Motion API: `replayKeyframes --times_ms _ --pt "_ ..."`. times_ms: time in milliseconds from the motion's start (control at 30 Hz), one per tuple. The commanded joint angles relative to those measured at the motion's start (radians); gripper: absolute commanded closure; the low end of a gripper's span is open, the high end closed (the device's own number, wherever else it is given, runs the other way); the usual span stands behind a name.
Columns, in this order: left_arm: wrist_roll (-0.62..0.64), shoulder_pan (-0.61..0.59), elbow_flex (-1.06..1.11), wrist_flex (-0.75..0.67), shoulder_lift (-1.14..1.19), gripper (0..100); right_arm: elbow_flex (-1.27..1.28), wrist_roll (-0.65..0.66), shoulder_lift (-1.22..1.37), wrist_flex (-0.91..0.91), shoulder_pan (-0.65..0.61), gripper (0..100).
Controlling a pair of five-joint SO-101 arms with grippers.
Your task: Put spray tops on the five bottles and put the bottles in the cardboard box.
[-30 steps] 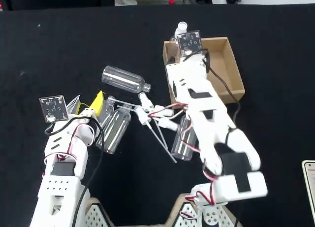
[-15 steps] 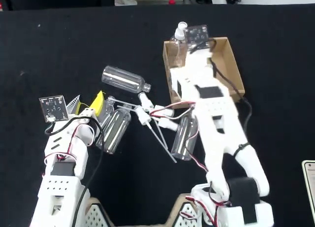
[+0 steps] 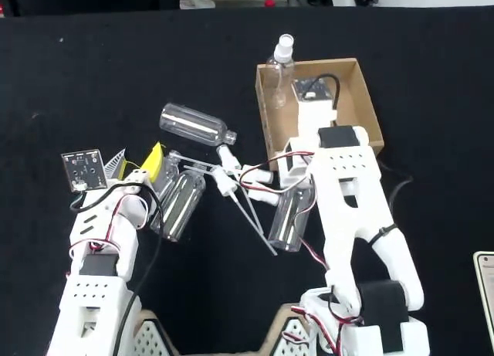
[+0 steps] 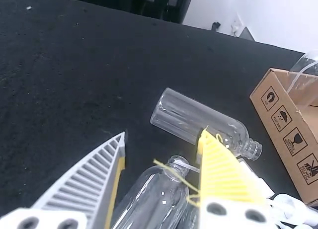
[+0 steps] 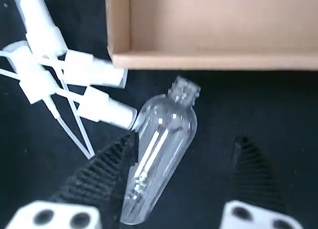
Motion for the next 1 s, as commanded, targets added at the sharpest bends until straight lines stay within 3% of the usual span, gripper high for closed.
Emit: replayKeyframes --times_ms 0,567,767,967 --pt "-0.012 0.007 -0.008 -0.021 -0.008 77 0.024 -0.028 -0.044 0.005 -0.005 65.4" --pt "-0.074 0.012 -0.008 -0.021 -0.008 77 0.117 -0.038 -0.042 -0.072 -0.133 70.5" --pt "-0.074 0.012 -0.008 -0.021 -0.008 77 0.199 -0.175 -0.042 -0.212 -0.132 70.5" --pt "-0.074 0.012 -0.008 -0.021 -0.008 77 0.213 -0.192 -0.042 -0.235 -0.127 73.9"
